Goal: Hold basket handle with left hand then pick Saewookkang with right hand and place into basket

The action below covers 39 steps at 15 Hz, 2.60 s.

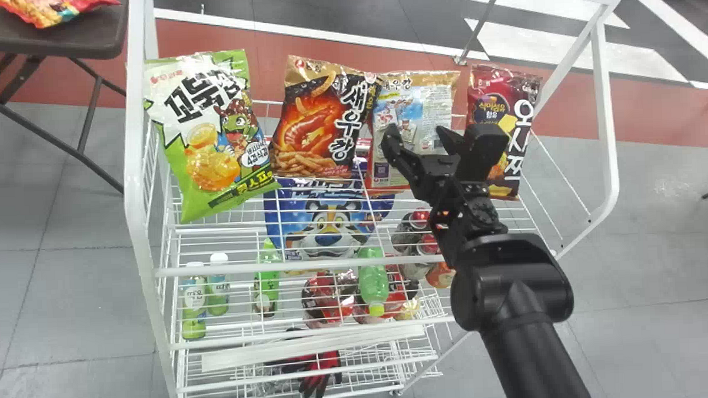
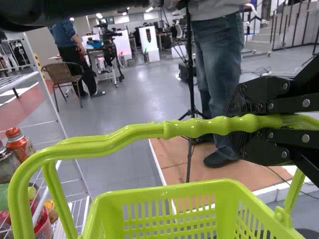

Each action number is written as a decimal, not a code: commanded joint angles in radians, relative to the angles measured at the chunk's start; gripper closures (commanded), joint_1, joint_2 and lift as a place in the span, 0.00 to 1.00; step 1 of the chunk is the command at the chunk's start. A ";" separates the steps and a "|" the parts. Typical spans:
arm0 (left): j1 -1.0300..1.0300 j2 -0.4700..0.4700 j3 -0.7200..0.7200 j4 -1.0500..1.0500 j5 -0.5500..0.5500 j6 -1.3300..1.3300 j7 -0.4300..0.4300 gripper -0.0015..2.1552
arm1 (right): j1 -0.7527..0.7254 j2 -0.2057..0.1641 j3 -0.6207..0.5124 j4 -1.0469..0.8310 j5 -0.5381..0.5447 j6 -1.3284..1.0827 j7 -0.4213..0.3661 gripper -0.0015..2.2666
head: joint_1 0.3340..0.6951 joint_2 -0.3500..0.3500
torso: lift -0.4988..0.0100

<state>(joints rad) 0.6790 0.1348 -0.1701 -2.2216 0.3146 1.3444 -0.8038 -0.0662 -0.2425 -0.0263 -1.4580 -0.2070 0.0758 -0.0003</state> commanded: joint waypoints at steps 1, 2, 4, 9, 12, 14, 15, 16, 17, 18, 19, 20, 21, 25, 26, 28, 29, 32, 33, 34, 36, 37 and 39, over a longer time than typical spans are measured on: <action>-0.007 0.002 0.009 0.007 0.009 0.002 0.000 0.87 | -0.053 -0.004 0.014 0.056 0.017 0.040 0.000 0.14 | 1.00 0.00 | 0.94; -0.009 0.002 0.009 0.008 0.009 0.002 0.001 0.87 | -0.064 -0.008 0.019 0.062 0.018 0.065 0.002 0.24 | 1.00 0.00 | 0.94; -0.012 0.000 0.014 0.016 0.012 -0.001 0.001 0.87 | -0.066 -0.009 0.031 0.062 0.018 0.065 -0.007 0.70 | 1.00 0.00 | 0.94; -0.010 -0.004 0.023 0.016 0.020 -0.001 0.001 0.87 | -0.011 -0.011 0.048 -0.004 0.021 -0.009 -0.115 0.92 | 1.00 0.00 | 0.94; -0.006 -0.006 0.023 0.013 0.020 -0.001 0.000 0.87 | 0.011 -0.021 0.043 -0.038 0.018 -0.015 -0.145 0.92 | 1.00 0.00 | 0.94; -0.002 -0.008 0.020 0.011 0.020 -0.004 0.000 0.87 | 0.032 -0.029 0.037 -0.071 0.012 -0.034 -0.165 0.92 | 1.00 0.00 | 0.94; -0.001 -0.009 0.018 0.011 0.020 -0.004 0.000 0.87 | 0.048 -0.032 0.032 -0.094 0.001 -0.049 -0.187 0.92 | 1.00 0.00 | 0.94; 0.001 -0.009 0.017 0.008 0.020 -0.007 0.000 0.87 | 0.063 -0.038 0.031 -0.116 -0.005 -0.064 -0.207 0.92 | 1.00 0.00 | 0.94; 0.004 -0.008 0.015 0.003 0.020 -0.007 0.000 0.87 | 0.072 -0.041 0.028 -0.133 -0.008 -0.076 -0.211 0.92 | 1.00 0.00 | 0.94; 0.005 -0.008 0.015 -0.001 0.020 -0.004 -0.002 0.87 | 0.088 -0.043 0.019 -0.157 -0.015 -0.083 -0.211 0.92 | 1.00 0.00 | 0.94; 0.010 -0.008 0.015 -0.004 0.020 -0.007 -0.002 0.87 | 0.103 -0.043 0.016 -0.182 -0.019 -0.101 -0.218 0.92 | 1.00 0.00 | 0.94; 0.011 -0.008 0.015 -0.006 0.020 -0.007 -0.003 0.87 | 0.126 -0.043 0.012 -0.213 -0.019 -0.119 -0.228 0.92 | 1.00 0.00 | 0.94; 0.013 -0.006 0.015 -0.010 0.020 -0.007 -0.005 0.87 | 0.149 -0.044 0.006 -0.251 -0.019 -0.122 -0.231 0.92 | 1.00 0.00 | 0.94; 0.030 -0.003 0.014 -0.029 0.020 -0.007 -0.008 0.87 | 0.287 -0.050 -0.050 -0.456 -0.043 -0.037 -0.237 0.92 | 1.00 0.00 | 0.94; 0.031 -0.003 0.014 -0.033 0.018 -0.011 -0.008 0.87 | 0.328 -0.049 -0.067 -0.507 -0.061 -0.009 -0.237 0.92 | 1.00 0.00 | 0.94; 0.033 -0.003 0.006 -0.035 0.017 -0.014 -0.006 0.87 | 0.430 -0.049 -0.083 -0.619 -0.074 0.025 -0.237 0.92 | 1.00 0.00 | 0.94; 0.033 -0.003 0.001 -0.036 0.015 -0.014 -0.006 0.87 | 0.474 -0.047 -0.087 -0.665 -0.074 0.040 -0.237 0.92 | 1.00 0.00 | 0.94; 0.034 -0.001 0.001 -0.049 0.012 -0.014 -0.005 0.87 | 0.597 -0.047 -0.086 -0.783 -0.083 0.074 -0.237 0.92 | 1.00 0.00 | 0.94; 0.039 -0.001 0.004 -0.056 0.012 -0.014 -0.005 0.87 | 0.634 -0.047 -0.081 -0.818 -0.086 0.095 -0.237 0.92 | 1.00 0.00 | 0.94; 0.044 -0.001 0.007 -0.066 0.012 -0.014 -0.006 0.87 | 0.672 -0.047 -0.073 -0.858 -0.088 0.126 -0.236 0.92 | 1.00 0.00 | 0.94; 0.054 -0.001 0.011 -0.073 0.012 -0.020 -0.006 0.87 | 0.732 -0.049 -0.047 -0.904 -0.081 0.132 -0.231 0.92 | 1.00 0.00 | 0.94; 0.059 -0.001 0.011 -0.073 0.012 -0.023 -0.005 0.87 | 0.756 -0.055 -0.027 -0.926 -0.078 0.154 -0.231 0.92 | 1.00 0.00 | 0.94; 0.062 -0.003 0.011 -0.073 0.012 -0.035 -0.003 0.87 | 0.798 -0.077 0.023 -0.943 -0.038 0.172 -0.231 0.92 | 1.00 0.00 | 0.94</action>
<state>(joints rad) 0.7376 0.1325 -0.1596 -2.2946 0.3267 1.3189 -0.8069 0.7026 -0.3060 -0.0391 -2.3883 -0.2751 0.2349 -0.2308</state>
